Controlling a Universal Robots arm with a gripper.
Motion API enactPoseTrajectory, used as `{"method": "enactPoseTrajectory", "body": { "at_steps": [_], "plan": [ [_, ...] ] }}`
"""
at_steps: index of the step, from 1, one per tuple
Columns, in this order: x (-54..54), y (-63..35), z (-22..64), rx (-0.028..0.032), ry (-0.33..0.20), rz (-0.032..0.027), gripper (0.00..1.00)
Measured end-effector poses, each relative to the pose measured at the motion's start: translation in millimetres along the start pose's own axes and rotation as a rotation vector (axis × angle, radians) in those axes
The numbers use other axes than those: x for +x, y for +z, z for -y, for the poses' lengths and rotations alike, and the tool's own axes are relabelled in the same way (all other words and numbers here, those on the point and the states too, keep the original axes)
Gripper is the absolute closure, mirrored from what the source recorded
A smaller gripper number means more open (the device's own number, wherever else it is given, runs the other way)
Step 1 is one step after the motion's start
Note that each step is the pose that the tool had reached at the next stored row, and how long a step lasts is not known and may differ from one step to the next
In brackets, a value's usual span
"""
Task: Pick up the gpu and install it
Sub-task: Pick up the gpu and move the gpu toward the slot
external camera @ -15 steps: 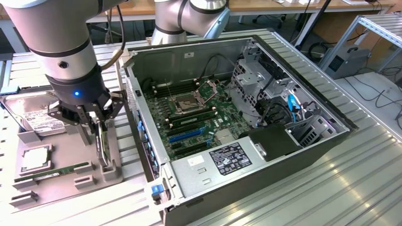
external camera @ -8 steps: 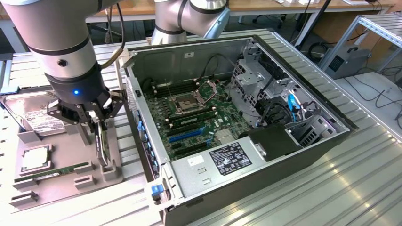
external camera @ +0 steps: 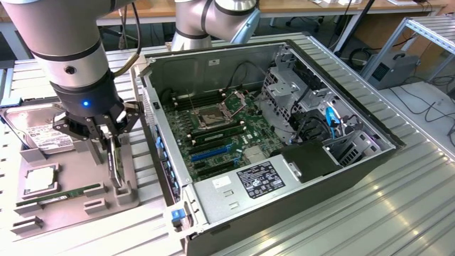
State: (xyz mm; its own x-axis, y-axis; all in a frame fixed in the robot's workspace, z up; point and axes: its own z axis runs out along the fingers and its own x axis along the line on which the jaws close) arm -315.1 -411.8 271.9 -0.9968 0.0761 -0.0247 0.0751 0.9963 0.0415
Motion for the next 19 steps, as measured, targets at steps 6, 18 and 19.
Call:
{"method": "enactPoseTrajectory", "body": {
  "at_steps": [6, 18, 19],
  "plan": [
    [0.0, -1.0, 0.0, 0.0000, 0.000, 0.0000, 0.73],
    [-0.1, -3.7, -0.2, 0.0000, 0.000, 0.0000, 0.73],
    [-0.1, -3.9, -0.2, 0.0000, 0.000, 0.0000, 0.73]
  ]
}}
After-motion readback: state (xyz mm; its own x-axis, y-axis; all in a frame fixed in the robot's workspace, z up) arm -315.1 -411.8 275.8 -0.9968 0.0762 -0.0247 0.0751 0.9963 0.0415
